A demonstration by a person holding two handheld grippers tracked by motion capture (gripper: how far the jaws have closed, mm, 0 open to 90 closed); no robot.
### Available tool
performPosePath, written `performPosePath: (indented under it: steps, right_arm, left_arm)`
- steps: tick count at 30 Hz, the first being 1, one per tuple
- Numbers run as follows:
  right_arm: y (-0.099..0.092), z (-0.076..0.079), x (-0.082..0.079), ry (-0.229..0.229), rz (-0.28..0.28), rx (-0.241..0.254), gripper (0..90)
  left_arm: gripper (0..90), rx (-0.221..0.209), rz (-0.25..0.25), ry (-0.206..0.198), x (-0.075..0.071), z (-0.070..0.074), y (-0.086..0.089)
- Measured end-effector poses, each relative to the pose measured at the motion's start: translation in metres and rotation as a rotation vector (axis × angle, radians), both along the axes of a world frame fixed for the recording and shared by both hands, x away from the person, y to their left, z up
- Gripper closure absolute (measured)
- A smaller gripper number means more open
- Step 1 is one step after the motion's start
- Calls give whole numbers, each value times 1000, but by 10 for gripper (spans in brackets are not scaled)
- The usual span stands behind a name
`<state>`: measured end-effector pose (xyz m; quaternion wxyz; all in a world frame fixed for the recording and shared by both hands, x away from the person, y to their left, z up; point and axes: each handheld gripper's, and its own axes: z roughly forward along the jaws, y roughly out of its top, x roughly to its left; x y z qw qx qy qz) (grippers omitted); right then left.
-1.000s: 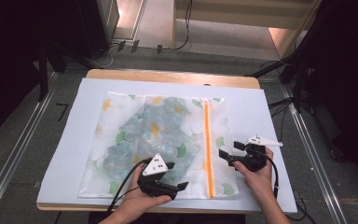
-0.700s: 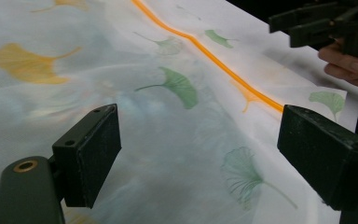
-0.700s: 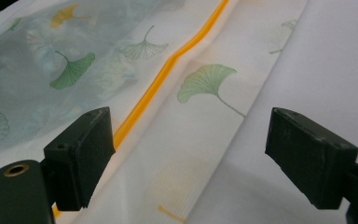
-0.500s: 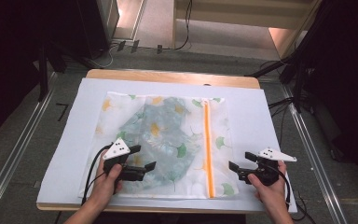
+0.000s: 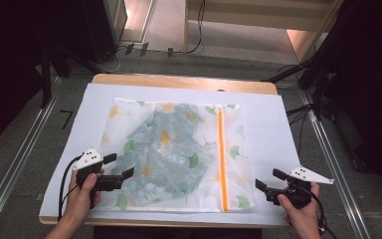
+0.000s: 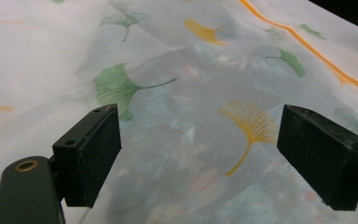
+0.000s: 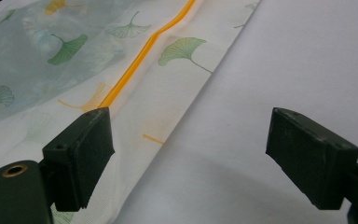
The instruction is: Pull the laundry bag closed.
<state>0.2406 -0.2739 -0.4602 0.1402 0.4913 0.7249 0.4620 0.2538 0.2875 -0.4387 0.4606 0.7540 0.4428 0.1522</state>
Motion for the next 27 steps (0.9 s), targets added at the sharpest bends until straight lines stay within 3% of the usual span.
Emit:
performPosePath:
  steps: [12,16,21,27]
  right_arm:
    - [-25,-3,-15,12,-57,7,155]
    - [-34,-3,-18,7,-79,3,162]
    - [-38,-4,-13,12,-116,14,167]
    - [-34,-5,-11,22,-106,7,170]
  left_arm:
    - [139,55,104,-2,-6,-2,42]
    - [140,34,153,10,-4,-2,55]
    - [142,38,172,19,-1,-2,58]
    - [144,47,167,29,1,-3,58]
